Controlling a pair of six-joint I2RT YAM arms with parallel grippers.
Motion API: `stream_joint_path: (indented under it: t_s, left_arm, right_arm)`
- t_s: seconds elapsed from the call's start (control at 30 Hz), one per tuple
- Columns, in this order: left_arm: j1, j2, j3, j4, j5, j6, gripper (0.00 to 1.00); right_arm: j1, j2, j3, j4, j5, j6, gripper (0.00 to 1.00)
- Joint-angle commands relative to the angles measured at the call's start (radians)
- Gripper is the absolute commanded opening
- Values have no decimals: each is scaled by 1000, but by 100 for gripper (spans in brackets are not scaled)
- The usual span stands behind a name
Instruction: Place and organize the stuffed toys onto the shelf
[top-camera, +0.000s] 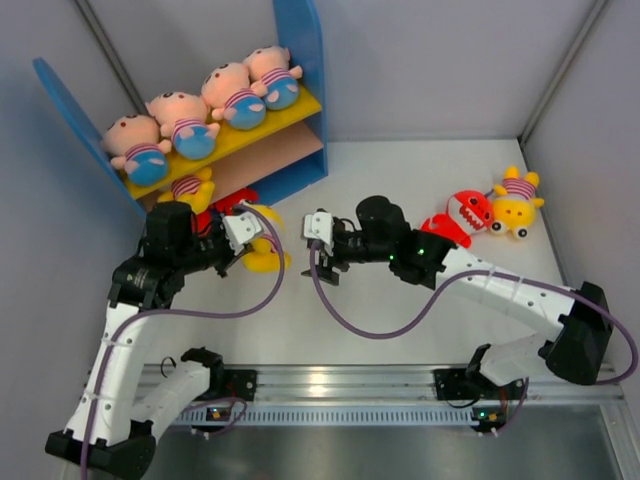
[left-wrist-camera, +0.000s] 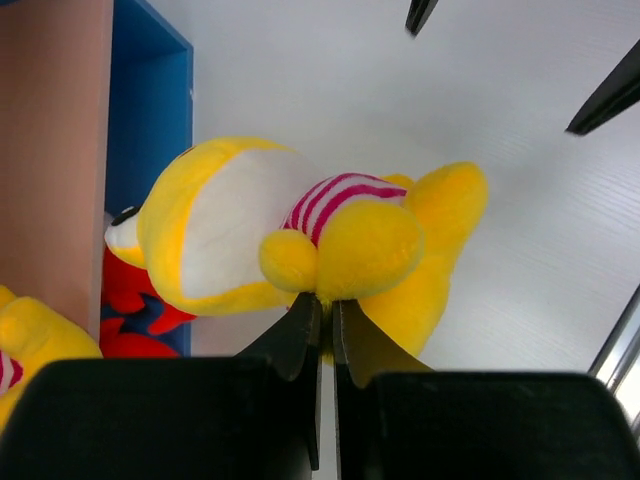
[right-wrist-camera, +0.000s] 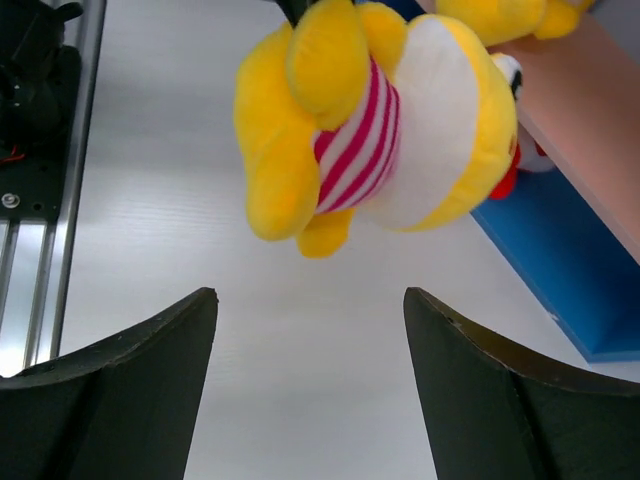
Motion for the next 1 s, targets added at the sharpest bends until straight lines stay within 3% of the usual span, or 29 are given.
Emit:
stream_joint_path:
  t_s: [0.0,0.53,0.97]
  left_arm:
    - [0,11,-14,115,-81,-15,0]
    - [0,132,-22,353,-218,34,0]
    - [16,337,-208,1005,-273,149,0]
  right_arm:
    - [-52,-91,-34,81,24,59,76]
    - [-187,-394,-263,95,100,71,78]
    - [-209,-444,-314,52,100,59,78]
